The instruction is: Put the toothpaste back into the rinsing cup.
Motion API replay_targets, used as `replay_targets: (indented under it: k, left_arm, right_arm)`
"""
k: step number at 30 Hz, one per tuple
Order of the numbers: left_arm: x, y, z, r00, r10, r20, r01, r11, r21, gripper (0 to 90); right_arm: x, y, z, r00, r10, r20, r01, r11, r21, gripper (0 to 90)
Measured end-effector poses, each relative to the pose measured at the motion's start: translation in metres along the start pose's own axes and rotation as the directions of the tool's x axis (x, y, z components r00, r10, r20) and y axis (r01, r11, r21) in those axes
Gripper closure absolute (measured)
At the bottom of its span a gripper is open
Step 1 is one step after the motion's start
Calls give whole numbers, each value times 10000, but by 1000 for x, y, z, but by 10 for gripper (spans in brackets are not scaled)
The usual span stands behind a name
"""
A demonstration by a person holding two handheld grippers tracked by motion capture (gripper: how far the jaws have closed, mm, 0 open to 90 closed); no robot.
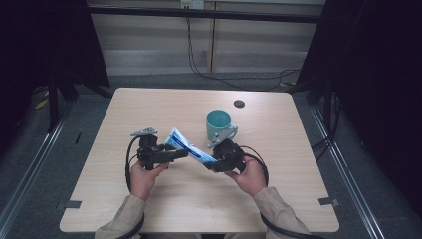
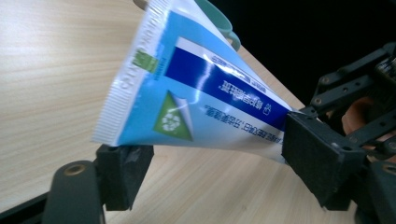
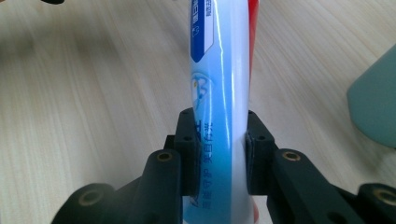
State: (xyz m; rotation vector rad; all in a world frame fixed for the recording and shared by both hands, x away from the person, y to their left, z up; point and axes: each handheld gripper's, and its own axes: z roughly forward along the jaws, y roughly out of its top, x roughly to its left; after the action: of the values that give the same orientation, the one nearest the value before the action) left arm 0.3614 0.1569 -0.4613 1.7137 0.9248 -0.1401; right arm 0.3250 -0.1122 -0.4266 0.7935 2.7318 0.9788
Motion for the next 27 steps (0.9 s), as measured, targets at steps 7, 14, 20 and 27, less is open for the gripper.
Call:
replay_targets:
  k: [7,14,20,27]
  left_arm:
    - [-3,8,-3,9976,-267,643,294,9987,-418,286]
    - [-2,14,-11,9910,-411,1272,514,9956,-786,462]
    - [-11,24,-20,9798,171,1994,27,9952,-982,691]
    - [-25,36,-22,9788,648,1941,-540,9967,-603,782]
  right_arm:
    - [2,3,-1,9990,-323,-318,319,9994,-110,724]
    - [-3,-2,-2,9965,-148,-824,124,9995,-298,723]
    - [-5,-2,2,9953,-188,-950,164,9995,-251,706]
    - [-5,-2,5,9954,-255,-926,237,9995,-205,660]
